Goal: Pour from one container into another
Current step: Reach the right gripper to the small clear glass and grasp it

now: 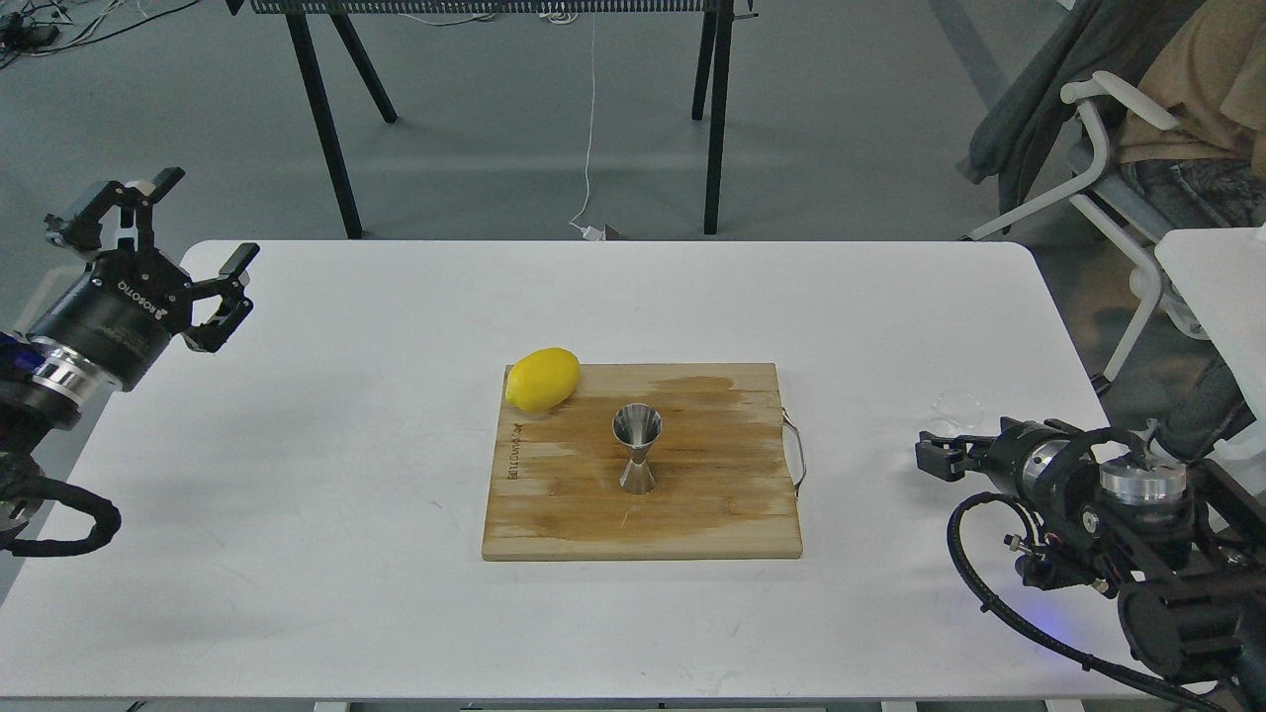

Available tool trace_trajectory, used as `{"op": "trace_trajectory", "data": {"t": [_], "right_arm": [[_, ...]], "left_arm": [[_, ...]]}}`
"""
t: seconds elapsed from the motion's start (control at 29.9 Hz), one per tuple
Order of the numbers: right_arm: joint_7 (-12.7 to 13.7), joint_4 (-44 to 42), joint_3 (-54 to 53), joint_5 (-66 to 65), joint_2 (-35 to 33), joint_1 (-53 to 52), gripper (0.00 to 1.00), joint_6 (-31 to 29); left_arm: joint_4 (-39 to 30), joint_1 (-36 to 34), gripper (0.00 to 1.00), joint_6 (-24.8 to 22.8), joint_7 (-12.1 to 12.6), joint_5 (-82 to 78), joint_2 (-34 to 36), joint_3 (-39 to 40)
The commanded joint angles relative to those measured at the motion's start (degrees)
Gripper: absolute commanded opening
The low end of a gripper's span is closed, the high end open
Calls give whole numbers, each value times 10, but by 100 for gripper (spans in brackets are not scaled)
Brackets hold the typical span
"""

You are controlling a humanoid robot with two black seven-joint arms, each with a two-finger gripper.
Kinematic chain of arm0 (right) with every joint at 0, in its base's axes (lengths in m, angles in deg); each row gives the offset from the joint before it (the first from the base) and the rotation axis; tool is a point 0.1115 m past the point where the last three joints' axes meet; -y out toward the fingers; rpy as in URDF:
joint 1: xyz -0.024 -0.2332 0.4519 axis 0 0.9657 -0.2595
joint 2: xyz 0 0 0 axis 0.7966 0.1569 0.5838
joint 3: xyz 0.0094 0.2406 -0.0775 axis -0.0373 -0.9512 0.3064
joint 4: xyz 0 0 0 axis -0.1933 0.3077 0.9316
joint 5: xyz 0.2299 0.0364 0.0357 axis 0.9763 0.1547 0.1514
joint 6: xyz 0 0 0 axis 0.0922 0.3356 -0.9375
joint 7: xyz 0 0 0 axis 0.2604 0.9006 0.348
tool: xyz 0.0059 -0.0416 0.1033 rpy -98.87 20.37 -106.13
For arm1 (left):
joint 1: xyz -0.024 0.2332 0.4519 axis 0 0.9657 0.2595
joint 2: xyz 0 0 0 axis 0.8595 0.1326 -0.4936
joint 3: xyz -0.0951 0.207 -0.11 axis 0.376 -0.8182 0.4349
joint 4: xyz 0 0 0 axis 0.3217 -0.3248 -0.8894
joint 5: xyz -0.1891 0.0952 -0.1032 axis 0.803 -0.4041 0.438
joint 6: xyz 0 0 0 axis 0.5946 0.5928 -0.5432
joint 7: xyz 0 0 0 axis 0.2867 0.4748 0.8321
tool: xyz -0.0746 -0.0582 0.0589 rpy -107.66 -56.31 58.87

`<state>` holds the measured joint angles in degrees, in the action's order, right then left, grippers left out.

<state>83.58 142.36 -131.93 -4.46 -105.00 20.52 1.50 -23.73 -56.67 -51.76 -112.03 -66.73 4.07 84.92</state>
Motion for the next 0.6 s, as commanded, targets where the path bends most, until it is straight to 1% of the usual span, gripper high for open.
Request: {"op": "trace_trajectory", "data": {"t": [0.0, 0.4, 0.5, 0.57], "right_arm": [[2, -9, 2, -9, 9, -12, 99, 0], [4, -45, 3, -24, 28, -29, 98, -9], [5, -49, 3, -24, 29, -29, 95, -15], [5, -49, 3, -24, 32, -29, 92, -23]], "left_arm": [[1, 0, 91, 0, 0, 0, 0, 0], [1, 0, 91, 0, 0, 0, -1, -1], [2, 0, 91, 0, 0, 0, -1, -1], [5, 2, 91, 0, 0, 0, -2, -1]]}}
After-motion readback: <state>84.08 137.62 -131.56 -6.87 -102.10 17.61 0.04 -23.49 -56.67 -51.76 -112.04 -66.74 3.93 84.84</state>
